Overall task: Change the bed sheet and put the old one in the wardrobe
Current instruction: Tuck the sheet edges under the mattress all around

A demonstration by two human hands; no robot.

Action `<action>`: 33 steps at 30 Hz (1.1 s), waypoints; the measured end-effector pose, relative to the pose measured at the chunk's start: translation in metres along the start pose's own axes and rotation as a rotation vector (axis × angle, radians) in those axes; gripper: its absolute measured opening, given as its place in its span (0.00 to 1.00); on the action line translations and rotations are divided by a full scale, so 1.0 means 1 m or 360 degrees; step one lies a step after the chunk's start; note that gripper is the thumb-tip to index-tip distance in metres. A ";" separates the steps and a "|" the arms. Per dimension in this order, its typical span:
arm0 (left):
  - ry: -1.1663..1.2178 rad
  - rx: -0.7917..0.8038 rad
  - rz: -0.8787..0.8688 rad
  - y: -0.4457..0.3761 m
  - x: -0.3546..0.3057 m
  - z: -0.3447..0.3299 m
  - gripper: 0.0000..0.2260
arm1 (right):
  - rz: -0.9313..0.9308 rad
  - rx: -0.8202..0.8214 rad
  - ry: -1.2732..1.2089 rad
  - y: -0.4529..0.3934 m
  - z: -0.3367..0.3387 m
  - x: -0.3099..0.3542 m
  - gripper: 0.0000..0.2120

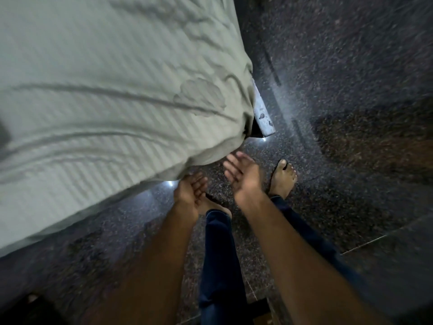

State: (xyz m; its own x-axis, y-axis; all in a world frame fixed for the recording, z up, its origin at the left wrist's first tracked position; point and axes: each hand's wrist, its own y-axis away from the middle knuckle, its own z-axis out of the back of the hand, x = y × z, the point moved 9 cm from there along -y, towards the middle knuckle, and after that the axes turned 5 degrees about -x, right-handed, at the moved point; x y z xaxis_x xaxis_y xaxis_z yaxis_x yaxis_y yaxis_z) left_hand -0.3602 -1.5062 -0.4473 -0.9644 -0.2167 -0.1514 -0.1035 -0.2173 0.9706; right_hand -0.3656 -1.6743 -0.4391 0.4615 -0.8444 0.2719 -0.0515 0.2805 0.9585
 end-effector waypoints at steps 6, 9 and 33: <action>0.0239 -0.0022 -0.0156 0.017 -0.011 -0.022 0.06 | 0.0207 0.0092 0.0149 0.008 -0.042 0.021 0.10; 0.0206 0.0048 -0.0238 0.012 -0.029 -0.042 0.10 | 0.0281 -0.0116 0.0061 -0.005 -0.049 0.026 0.08; 0.0419 -0.0147 0.0077 -0.023 -0.029 -0.050 0.15 | 0.0103 -0.0166 0.0017 -0.059 -0.055 0.018 0.08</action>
State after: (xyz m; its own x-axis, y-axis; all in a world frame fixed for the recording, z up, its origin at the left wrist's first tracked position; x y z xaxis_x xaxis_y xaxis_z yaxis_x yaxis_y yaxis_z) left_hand -0.3179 -1.5428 -0.4742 -0.8701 -0.4661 -0.1604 -0.0245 -0.2841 0.9585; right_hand -0.3056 -1.6816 -0.4955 0.4699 -0.8182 0.3313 0.0108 0.3806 0.9247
